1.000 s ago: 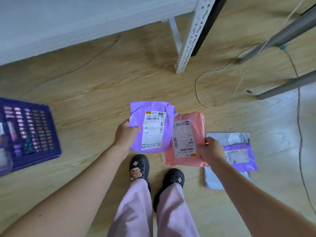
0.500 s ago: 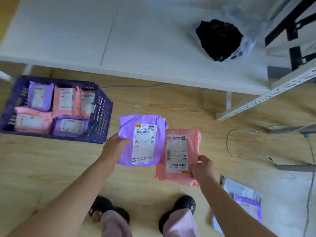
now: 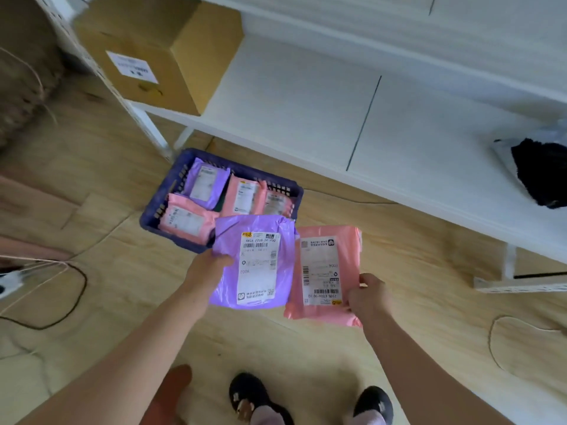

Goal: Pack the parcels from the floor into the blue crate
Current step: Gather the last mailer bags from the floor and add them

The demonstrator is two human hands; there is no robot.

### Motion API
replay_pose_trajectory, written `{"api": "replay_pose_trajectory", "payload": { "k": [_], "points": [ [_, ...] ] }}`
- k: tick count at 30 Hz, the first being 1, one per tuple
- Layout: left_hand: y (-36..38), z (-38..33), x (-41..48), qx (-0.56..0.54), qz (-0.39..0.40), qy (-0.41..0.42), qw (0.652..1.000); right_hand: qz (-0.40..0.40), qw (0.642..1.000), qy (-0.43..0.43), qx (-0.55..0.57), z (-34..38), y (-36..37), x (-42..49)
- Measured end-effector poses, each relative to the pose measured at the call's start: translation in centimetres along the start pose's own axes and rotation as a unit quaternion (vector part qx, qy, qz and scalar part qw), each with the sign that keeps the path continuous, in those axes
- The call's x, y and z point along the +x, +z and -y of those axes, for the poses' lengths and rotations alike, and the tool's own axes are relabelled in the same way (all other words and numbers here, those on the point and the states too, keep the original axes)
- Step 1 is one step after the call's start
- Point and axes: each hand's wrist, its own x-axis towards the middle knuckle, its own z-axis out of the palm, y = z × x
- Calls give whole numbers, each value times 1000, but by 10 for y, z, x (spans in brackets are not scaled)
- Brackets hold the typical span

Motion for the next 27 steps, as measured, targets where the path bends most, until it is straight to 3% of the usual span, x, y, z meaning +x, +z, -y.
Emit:
{"api": "replay_pose_trajectory", "payload": {
  "k": [5, 11, 19, 23, 27],
  "points": [
    [-43, -3, 47, -17, -41, -20, 999, -27, 999, -18, -27, 45, 44, 6],
    [-82, -28, 124, 12, -151, -5, 989, -90, 990, -20, -104, 88, 72, 47],
    [-69, -52, 238, 44, -124, -50, 990, -78, 988, -8, -135, 154, 131, 121],
    [-42, -28, 278, -80, -97, -167, 978, -82, 982, -11, -171, 166, 162, 155],
    [-23, 7, 288, -277, -62, -270, 920, -91, 979, -4, -185, 165, 186, 175]
  ]
}}
